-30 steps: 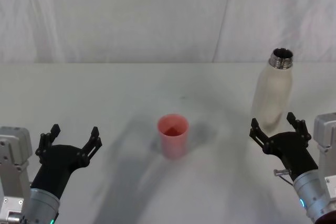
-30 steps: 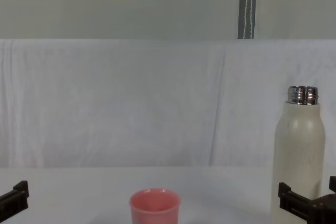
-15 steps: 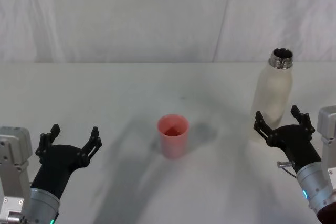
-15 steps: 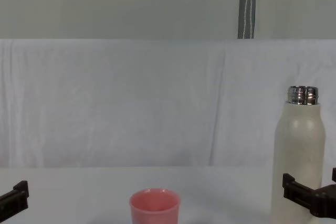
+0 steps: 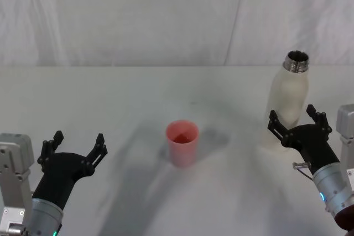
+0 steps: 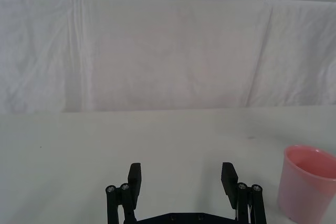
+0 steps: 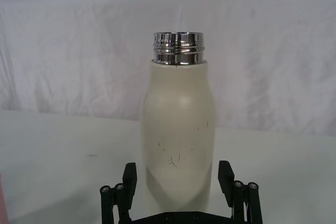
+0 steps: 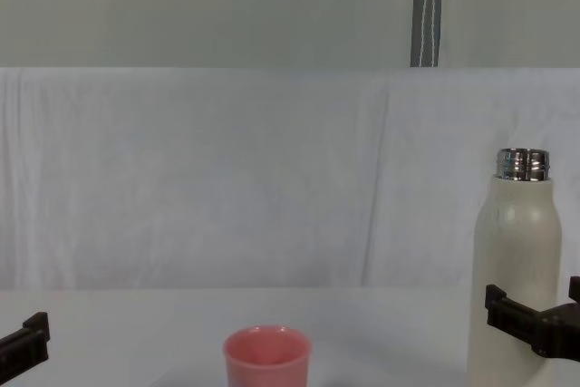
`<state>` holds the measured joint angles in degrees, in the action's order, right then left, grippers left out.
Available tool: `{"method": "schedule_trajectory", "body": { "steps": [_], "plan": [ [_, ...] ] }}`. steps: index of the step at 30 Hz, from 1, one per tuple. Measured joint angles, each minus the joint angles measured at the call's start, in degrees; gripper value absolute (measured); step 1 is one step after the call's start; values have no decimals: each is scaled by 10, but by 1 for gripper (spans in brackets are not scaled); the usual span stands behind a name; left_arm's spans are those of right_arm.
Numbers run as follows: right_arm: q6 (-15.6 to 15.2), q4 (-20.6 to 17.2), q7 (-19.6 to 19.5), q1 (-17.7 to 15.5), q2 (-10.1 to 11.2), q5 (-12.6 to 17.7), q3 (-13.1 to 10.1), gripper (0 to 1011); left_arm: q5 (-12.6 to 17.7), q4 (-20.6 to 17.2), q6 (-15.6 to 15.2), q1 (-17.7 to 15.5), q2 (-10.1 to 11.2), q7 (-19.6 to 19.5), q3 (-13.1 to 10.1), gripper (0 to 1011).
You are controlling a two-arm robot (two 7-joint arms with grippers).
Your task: Grasp the thermos with one hand and pour water into the cup lid.
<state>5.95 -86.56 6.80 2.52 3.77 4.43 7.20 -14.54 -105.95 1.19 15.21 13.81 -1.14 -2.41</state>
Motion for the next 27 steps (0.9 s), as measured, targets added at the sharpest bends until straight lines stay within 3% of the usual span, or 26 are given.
{"method": "schedule_trajectory", "body": {
  "steps": [27],
  "plan": [
    [-7, 48, 10, 48, -4, 19, 1, 1001, 0, 0, 0, 0, 0, 0, 0, 1001]
  ]
}}
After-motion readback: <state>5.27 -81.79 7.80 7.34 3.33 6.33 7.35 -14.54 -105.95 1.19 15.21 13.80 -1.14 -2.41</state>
